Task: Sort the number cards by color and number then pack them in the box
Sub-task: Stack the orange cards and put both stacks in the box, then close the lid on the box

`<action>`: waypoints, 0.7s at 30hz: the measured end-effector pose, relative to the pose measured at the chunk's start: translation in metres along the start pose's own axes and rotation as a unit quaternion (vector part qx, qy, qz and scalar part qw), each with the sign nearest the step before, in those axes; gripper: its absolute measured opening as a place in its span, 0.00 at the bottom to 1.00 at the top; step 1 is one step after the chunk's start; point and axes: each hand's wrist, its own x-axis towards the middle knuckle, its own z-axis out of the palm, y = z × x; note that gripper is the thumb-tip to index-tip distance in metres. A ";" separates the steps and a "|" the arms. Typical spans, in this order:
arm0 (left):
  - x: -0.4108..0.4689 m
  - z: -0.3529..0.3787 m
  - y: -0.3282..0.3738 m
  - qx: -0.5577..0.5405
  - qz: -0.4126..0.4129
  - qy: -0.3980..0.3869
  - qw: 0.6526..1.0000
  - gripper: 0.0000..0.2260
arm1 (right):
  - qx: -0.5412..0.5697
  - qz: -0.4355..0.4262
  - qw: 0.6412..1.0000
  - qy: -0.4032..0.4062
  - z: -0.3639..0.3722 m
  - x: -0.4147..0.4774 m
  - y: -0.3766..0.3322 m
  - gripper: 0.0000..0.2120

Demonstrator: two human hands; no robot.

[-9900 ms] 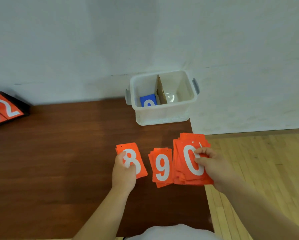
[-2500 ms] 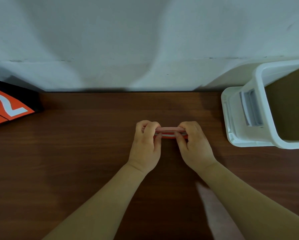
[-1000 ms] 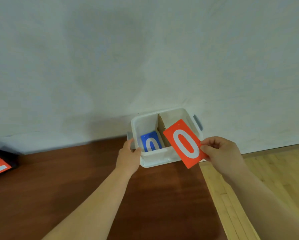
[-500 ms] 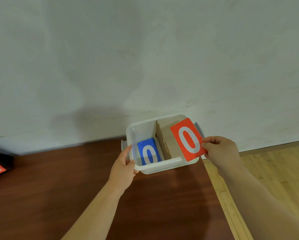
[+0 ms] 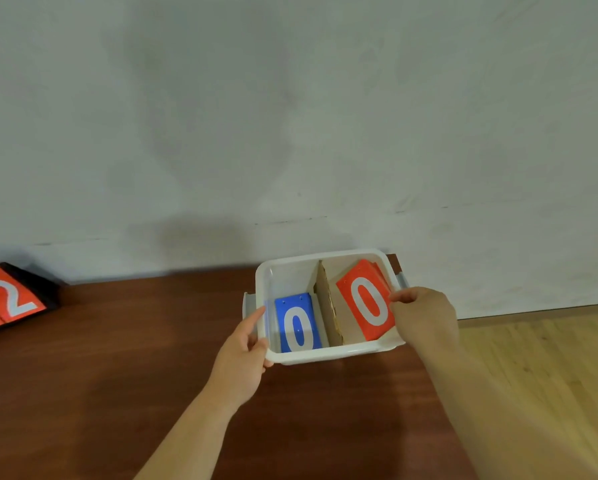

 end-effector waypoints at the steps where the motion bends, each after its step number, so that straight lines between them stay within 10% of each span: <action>1: 0.000 -0.001 0.000 0.001 0.001 -0.002 1.000 0.25 | -0.021 -0.004 1.000 0.002 0.003 -0.001 -0.002 0.09; 21: 0.008 0.006 -0.006 0.061 0.012 -0.018 0.998 0.25 | -0.315 -0.056 0.941 -0.108 0.044 0.006 -0.018 0.12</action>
